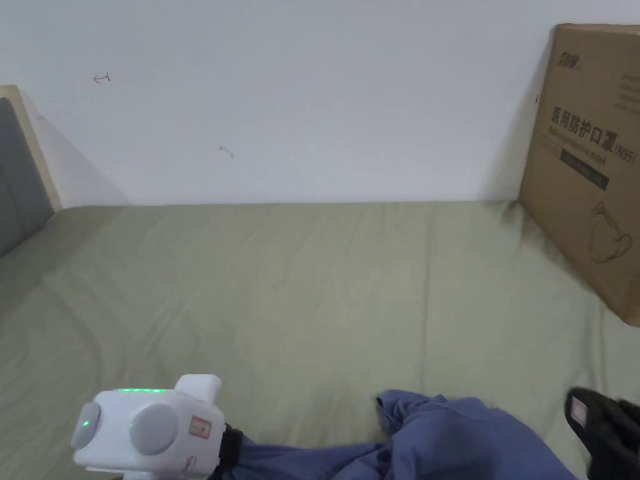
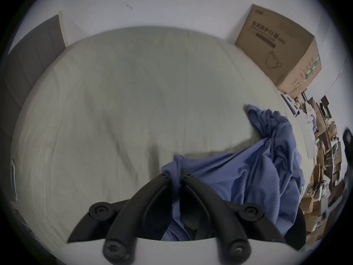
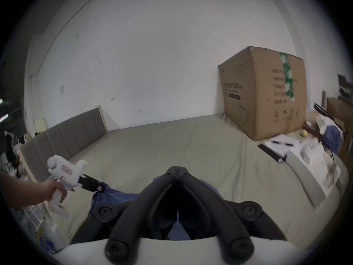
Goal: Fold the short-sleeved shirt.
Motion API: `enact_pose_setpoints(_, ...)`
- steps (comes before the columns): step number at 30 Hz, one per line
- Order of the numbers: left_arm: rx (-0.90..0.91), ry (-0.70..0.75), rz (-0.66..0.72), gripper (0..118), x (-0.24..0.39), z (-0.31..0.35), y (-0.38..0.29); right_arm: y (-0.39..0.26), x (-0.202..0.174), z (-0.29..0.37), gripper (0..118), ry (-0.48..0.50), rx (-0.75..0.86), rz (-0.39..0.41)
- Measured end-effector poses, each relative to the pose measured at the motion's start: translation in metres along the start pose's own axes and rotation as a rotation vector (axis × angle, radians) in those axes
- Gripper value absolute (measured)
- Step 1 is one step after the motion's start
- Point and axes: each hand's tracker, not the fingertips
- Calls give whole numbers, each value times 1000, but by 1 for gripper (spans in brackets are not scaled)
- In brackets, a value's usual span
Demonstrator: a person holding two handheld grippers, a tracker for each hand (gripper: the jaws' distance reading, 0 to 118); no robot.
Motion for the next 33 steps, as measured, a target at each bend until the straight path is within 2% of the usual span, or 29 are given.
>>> enact_pose_setpoints(2, 13, -12, -17, 4, -1, 9, -7, 22, 10, -45, 0, 86, -126, 1)
enact_pose_setpoints(4, 26, -16, -6, 4, -1, 14, -11, 39, 23, -102, 0, 124, -360, -33)
enact_pose_setpoints(6, 36, -40, 28, 4, -4, 19, -15, 40, 24, -157, 0, 0, -569, 18)
enact_pose_setpoints(7, 38, -49, 39, 4, -5, 21, -18, 36, 28, -182, 0, 1, -643, 31)
enact_pose_setpoints(8, 40, -52, 46, 4, -3, 20, -17, 30, 34, -205, 7, 15, -708, 2)
enact_pose_setpoints(9, 41, -58, 52, 4, -4, 21, -20, 23, 40, -224, 32, 10, -785, -33)
enact_pose_setpoints(11, 44, -61, 56, 4, -7, 23, -24, 6, 47, -249, 99, -63, -843, -70)
enact_pose_setpoints(12, 43, -65, 62, 4, -5, 22, -24, -2, 49, -255, 110, -63, -847, -72)
enact_pose_setpoints(13, 43, -71, 67, 4, -6, 23, -27, -8, 50, -264, 115, -52, -841, -69)
enact_pose_setpoints(14, 52, -74, 67, 4, -8, 24, -28, -15, 50, -272, 116, -51, -848, -65)
enact_pose_setpoints(17, 40, -80, 76, 4, -9, 21, -31, -35, 43, -282, 113, -36, -941, -70)
enact_pose_setpoints(18, 40, -75, 73, 4, -10, 20, -33, -39, 41, -285, 104, -25, -975, -65)
enact_pose_setpoints(19, 34, -70, 67, 4, -10, 19, -33, -41, 38, -285, 80, -16, -991, -53)
enact_pose_setpoints(20, 28, -63, 60, 4, -10, 15, -33, -38, 37, -280, 32, 21, -984, -51)
enact_pose_setpoints(21, 24, -62, 56, 4, -11, 14, -33, -35, 37, -276, 14, 63, -958, -36)
enact_pose_setpoints(23, 18, -60, 60, 4, -12, 14, -34, -25, 36, -263, 14, 142, -897, -21)
enact_pose_setpoints(25, 23, -58, 78, 4, -11, 17, -34, -13, 41, -248, 14, 164, -852, -11)
enact_pose_setpoints(29, 51, -61, 115, 4, -13, 36, -32, 26, 65, -196, 14, 200, -707, -103)
enact_pose_setpoints(33, 142, -26, 103, 4, -16, 83, -16, 76, 89, -132, 14, 165, -580, -132)
